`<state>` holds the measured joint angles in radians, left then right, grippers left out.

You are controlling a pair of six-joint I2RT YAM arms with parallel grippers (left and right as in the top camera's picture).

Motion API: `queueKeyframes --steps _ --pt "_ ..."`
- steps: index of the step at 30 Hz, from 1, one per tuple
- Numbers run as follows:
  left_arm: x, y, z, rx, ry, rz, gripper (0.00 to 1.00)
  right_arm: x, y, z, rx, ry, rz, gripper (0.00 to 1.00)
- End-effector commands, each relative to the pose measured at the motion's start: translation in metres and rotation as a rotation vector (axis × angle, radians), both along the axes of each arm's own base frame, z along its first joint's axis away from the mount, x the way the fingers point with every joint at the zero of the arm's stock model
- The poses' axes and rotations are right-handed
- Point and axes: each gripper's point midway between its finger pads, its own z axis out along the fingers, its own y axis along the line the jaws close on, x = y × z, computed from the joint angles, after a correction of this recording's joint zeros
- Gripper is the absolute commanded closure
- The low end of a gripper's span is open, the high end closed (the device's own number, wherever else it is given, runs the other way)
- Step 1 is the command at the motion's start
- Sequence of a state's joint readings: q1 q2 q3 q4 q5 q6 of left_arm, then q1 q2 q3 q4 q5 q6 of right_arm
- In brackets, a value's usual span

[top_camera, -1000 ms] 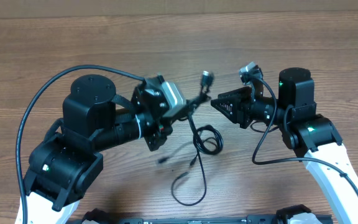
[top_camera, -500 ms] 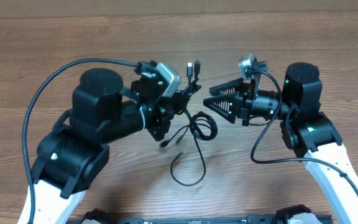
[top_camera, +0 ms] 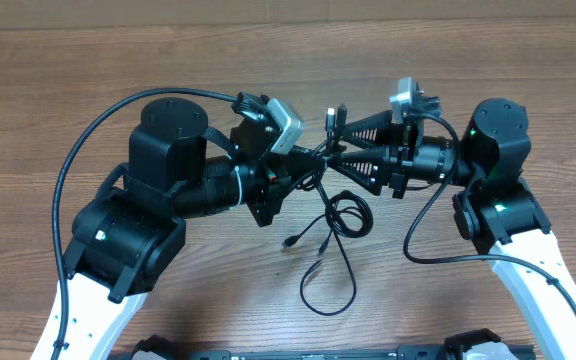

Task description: Untangle cables

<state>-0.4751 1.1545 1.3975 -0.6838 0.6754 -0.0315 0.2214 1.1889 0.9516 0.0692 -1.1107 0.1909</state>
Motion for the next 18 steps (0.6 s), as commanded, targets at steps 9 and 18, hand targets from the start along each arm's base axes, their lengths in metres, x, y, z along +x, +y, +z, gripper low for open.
queueKeyframes --steps 9,18 --pt "0.002 -0.015 -0.004 -0.045 0.131 -0.033 0.96 -0.012 0.002 0.014 0.026 -0.085 0.076 0.73" --pt "0.011 -0.019 0.001 -0.067 0.115 -0.016 0.96 -0.035 0.004 0.013 0.033 -0.072 0.21 0.96"
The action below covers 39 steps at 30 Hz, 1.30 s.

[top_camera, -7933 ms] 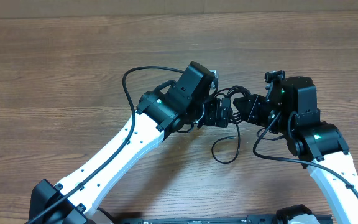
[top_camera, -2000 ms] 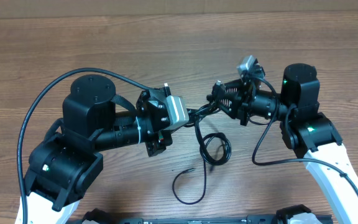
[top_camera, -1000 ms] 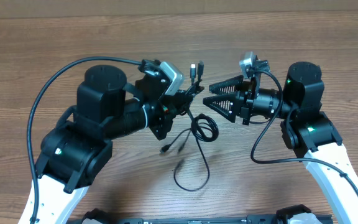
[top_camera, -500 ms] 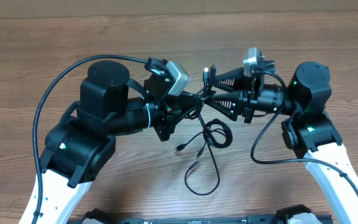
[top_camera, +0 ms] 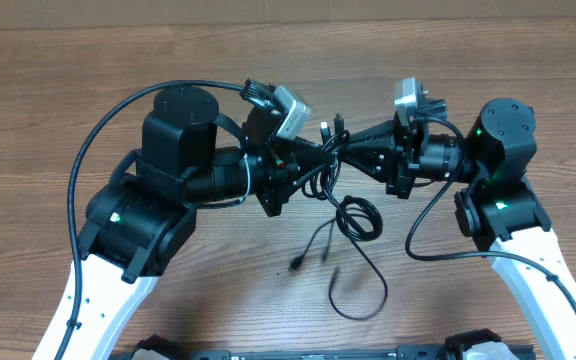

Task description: Untangle cables

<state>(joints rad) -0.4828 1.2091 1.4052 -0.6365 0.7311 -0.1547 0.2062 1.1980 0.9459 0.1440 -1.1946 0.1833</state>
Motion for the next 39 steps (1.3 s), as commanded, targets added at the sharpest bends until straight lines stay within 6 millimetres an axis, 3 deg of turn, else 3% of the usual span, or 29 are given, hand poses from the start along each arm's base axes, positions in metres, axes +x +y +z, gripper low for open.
queueKeyframes --steps 1,8,16,23,34,39 --pt "0.005 -0.004 0.003 -0.005 -0.006 0.006 0.96 -0.031 0.004 0.006 0.011 -0.008 0.163 0.96" --pt "0.038 0.017 -0.005 0.065 -0.04 0.198 0.96 -0.068 0.0 0.008 0.02 -0.017 0.377 0.96" --pt "0.078 0.048 0.001 0.124 -0.137 0.452 0.96 -0.071 0.001 0.005 0.019 0.018 0.396 0.96" --pt "0.097 0.066 0.008 0.148 -0.193 0.59 0.96 -0.085 0.013 0.005 0.019 0.018 0.456 0.96" --pt "0.106 0.054 -0.012 0.194 -0.178 0.535 0.96 -0.101 0.025 0.006 0.019 0.011 0.521 0.96" --pt "0.101 0.046 -0.012 0.175 -0.166 0.483 0.96 -0.1 0.024 0.006 0.019 0.01 0.517 0.87"
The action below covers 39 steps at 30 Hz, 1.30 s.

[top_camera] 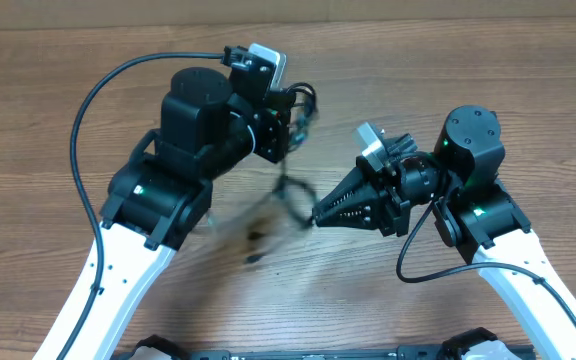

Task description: Untangle cables

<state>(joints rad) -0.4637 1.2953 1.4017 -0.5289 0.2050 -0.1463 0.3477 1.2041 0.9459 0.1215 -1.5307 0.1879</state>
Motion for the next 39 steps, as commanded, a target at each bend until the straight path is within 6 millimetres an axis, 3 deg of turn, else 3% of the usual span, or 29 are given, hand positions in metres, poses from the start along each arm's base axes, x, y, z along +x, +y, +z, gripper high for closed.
queueKeyframes --steps 1,2,4,5,7,9,11,12,16,21,24,28,35,37,39 --pt "-0.001 0.0 0.015 -0.005 -0.045 -0.016 0.96 -0.01 -0.004 0.006 0.012 -0.026 0.038 0.76" --pt "-0.001 0.0 0.015 -0.005 -0.045 -0.016 0.96 -0.009 -0.004 0.006 0.012 -0.025 0.035 0.64" --pt "-0.002 0.001 0.014 -0.004 -0.042 -0.016 0.96 -0.008 -0.005 0.006 0.011 -0.024 0.029 0.54" --pt "-0.002 0.001 0.014 -0.003 -0.039 -0.016 0.96 -0.006 -0.006 0.006 0.011 -0.024 0.022 0.43" --pt "-0.003 0.0 0.013 -0.005 -0.035 -0.025 0.96 -0.002 -0.007 0.006 0.01 -0.022 0.002 0.4" --pt "-0.006 -0.002 0.013 -0.01 -0.029 -0.041 0.96 0.008 -0.008 0.004 0.001 -0.008 -0.056 0.44" --pt "-0.009 -0.003 0.013 -0.012 -0.024 -0.051 0.96 0.027 -0.009 -0.002 -0.024 0.038 -0.162 0.57" --pt "-0.009 -0.003 0.013 -0.011 -0.022 -0.051 0.96 0.035 -0.01 -0.006 -0.038 0.064 -0.209 0.59" --pt "-0.014 -0.002 0.017 -0.019 -0.03 -0.058 0.96 0.072 -0.018 -0.032 -0.138 0.232 -0.438 0.45" --pt "-0.034 -0.019 0.029 -0.067 -0.046 -0.202 0.96 0.078 -0.019 -0.039 -0.162 0.264 -0.484 0.38" --pt "-0.063 -0.04 0.038 -0.08 -0.115 -0.443 0.96 0.086 -0.021 -0.04 -0.171 0.328 -0.531 0.38" --pt "-0.089 -0.052 0.046 -0.094 -0.18 -0.634 0.96 0.092 -0.022 -0.04 -0.175 0.387 -0.569 0.38" --pt "-0.099 -0.056 0.049 -0.114 -0.188 -0.698 0.96 0.094 -0.021 -0.032 -0.147 0.394 -0.57 0.39" --pt "-0.103 -0.057 0.05 -0.125 -0.188 -0.721 0.96 0.094 -0.021 -0.031 -0.143 0.387 -0.57 0.47" --pt "-0.105 -0.057 0.05 -0.129 -0.186 -0.729 0.96 0.094 -0.021 -0.031 -0.143 0.387 -0.571 0.48"
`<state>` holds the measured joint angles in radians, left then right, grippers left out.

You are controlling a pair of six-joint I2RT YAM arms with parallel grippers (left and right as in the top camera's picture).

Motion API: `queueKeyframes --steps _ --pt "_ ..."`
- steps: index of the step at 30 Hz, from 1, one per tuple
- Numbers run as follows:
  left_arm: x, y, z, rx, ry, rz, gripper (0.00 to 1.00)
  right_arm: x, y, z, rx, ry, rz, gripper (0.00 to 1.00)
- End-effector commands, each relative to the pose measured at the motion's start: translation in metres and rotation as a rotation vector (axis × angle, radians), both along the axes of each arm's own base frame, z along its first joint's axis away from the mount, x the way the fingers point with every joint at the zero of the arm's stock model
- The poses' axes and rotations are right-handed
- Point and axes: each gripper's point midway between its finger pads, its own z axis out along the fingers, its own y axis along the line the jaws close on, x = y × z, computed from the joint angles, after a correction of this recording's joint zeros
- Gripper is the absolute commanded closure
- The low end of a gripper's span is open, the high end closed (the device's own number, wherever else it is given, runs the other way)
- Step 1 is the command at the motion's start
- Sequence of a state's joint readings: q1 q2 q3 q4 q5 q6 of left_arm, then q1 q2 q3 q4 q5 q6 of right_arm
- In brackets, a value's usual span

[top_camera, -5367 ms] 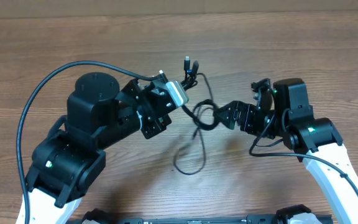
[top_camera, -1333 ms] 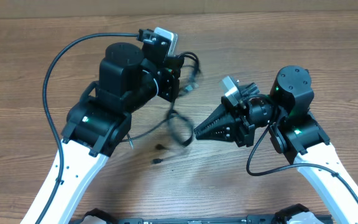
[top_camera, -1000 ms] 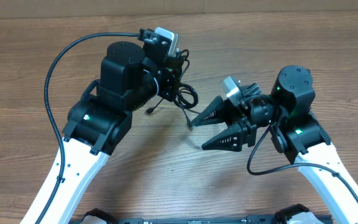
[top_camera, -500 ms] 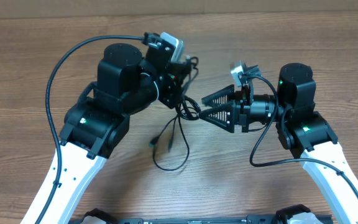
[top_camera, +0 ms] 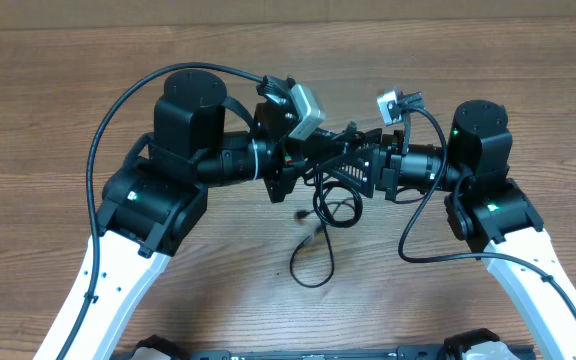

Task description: Untangle cables

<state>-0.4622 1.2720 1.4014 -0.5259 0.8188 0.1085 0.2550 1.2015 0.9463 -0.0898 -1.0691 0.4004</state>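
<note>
Thin black cables (top_camera: 330, 208) hang in a knot below the point where both grippers meet, over the middle of the table. A loop (top_camera: 313, 265) trails down onto the wood, and a small plug (top_camera: 301, 214) sticks out to the left. My left gripper (top_camera: 310, 165) points right and is shut on the cables' upper part. Facing it, my right gripper (top_camera: 336, 166) points left, its ribbed fingers (top_camera: 356, 172) right against the same bundle. Whether they clamp it is hidden by the overlap.
The wooden table (top_camera: 48, 150) runs all round. Each arm's own thick black lead arcs beside it, the left one (top_camera: 103, 140) and the right one (top_camera: 413, 235). The arm bases stand at the front left and front right.
My left gripper came forward and right from the back of the table. My right gripper moved up from the front centre. The two now meet, and the cable hangs slack where it was stretched.
First the grippers faced each other at the centre, the right one open around the bundle. Then the right one was shut on it. After that they stood apart, left at the back, right in front, cable stretched between. Now they are together again.
</note>
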Motion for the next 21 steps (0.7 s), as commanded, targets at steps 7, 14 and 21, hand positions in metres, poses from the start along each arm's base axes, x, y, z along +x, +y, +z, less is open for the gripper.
queueKeyframes --steps 7,14,21 --pt "-0.016 0.0 0.021 -0.04 -0.059 -0.068 0.95 -0.001 -0.002 0.005 0.006 0.006 -0.014 0.9" --pt "0.024 0.016 0.01 -0.001 0.033 0.21 0.96 -0.011 0.0 0.001 0.007 0.041 0.038 0.96" --pt "0.056 0.039 0.003 -0.018 0.148 0.481 0.96 -0.037 0.003 0.009 0.04 -0.051 0.2 0.96"
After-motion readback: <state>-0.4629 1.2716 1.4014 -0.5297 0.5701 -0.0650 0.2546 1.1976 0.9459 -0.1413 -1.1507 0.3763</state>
